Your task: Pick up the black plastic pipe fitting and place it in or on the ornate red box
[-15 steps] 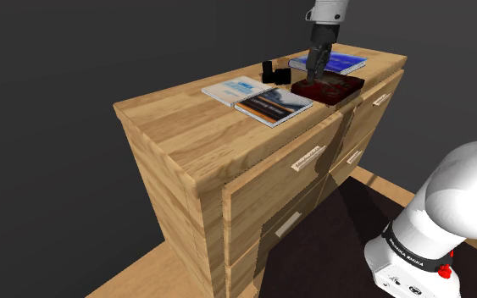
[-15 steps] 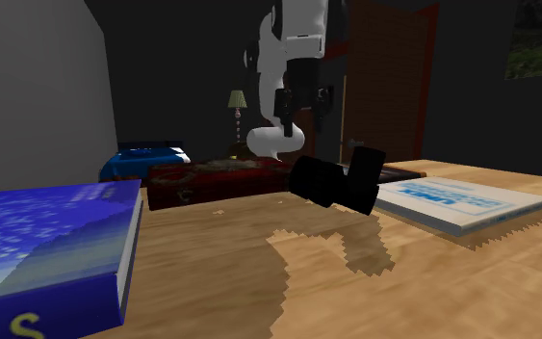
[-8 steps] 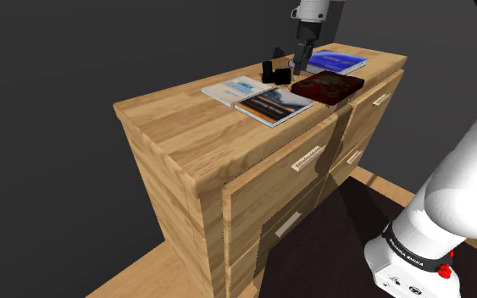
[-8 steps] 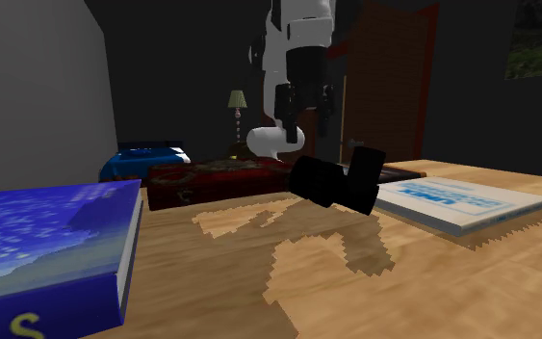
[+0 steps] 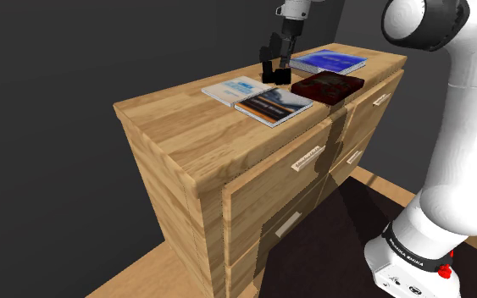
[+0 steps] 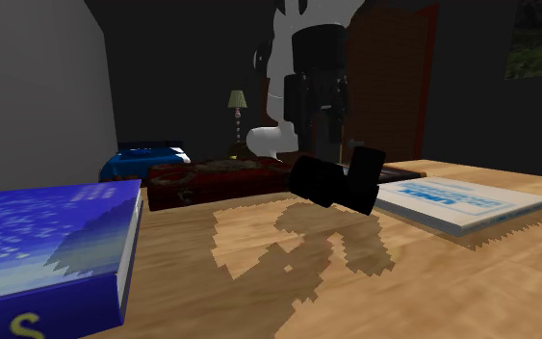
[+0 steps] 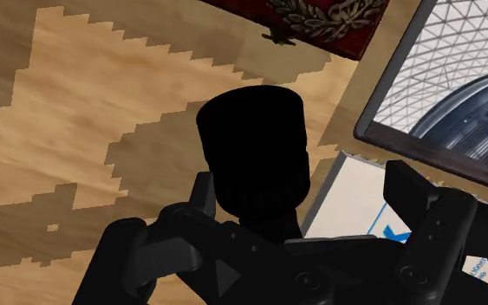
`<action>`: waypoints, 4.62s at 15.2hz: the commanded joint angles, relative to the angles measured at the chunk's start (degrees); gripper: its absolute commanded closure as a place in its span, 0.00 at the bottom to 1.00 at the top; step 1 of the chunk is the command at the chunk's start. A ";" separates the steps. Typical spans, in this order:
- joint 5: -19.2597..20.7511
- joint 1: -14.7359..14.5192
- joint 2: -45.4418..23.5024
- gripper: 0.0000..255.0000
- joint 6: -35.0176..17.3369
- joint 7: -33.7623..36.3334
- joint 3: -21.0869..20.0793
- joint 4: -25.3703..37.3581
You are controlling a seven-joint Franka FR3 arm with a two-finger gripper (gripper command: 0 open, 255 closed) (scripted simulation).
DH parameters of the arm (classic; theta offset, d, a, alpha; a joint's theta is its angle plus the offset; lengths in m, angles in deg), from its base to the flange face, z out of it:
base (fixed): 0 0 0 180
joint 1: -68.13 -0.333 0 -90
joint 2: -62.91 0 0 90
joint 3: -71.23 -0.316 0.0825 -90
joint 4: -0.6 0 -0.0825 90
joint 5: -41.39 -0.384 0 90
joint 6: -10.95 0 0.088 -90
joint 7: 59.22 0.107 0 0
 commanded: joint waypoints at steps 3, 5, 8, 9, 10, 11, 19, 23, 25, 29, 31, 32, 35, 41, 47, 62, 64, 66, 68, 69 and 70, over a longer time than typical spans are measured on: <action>-1.97 1.89 -6.35 0.00 2.67 -2.05 -0.76 9.28; -1.88 1.56 -5.96 0.00 0.91 -2.15 -0.78 7.13; -1.82 1.13 -5.56 0.00 -1.62 -2.29 -0.82 4.19; -1.81 0.92 -5.42 0.00 -2.90 -2.37 -0.85 2.77; -1.81 0.92 -5.40 0.00 -2.91 -2.37 -0.85 2.74; -1.81 0.92 -5.42 0.00 -2.90 -2.37 -0.85 2.77; -1.81 0.93 -5.43 1.00 -2.89 -2.37 -0.85 2.79; -1.81 0.94 -5.42 1.00 -2.88 -2.38 -0.85 2.79; -1.81 0.94 -5.42 1.00 -2.86 -2.38 -0.85 2.80; -1.81 1.11 -5.58 1.00 -1.28 -2.18 -0.84 4.57; -1.84 1.33 -5.82 1.00 0.38 -2.00 -0.83 6.49; -1.87 1.45 -5.98 1.00 1.24 -1.91 -0.82 7.51; -1.99 1.86 -6.59 1.00 3.90 -1.62 -0.84 10.81; -2.51 3.06 -8.71 1.00 9.85 -0.99 -0.96 18.93; -3.66 5.22 -13.10 1.00 17.53 -0.03 -1.41 31.15; 1.66 7.50 8.98 1.00 9.67 -12.15 3.60 0.26; 2.43 8.39 11.27 1.00 9.12 -14.16 4.45 -2.67; 3.12 9.32 13.21 1.00 8.75 -16.14 5.30 -5.05; 3.33 9.12 13.73 1.00 7.00 -16.15 5.23 -7.28; 3.43 9.04 13.97 1.00 6.15 -16.16 5.20 -8.35; 3.51 8.97 14.18 1.00 5.30 -16.18 5.17 -9.39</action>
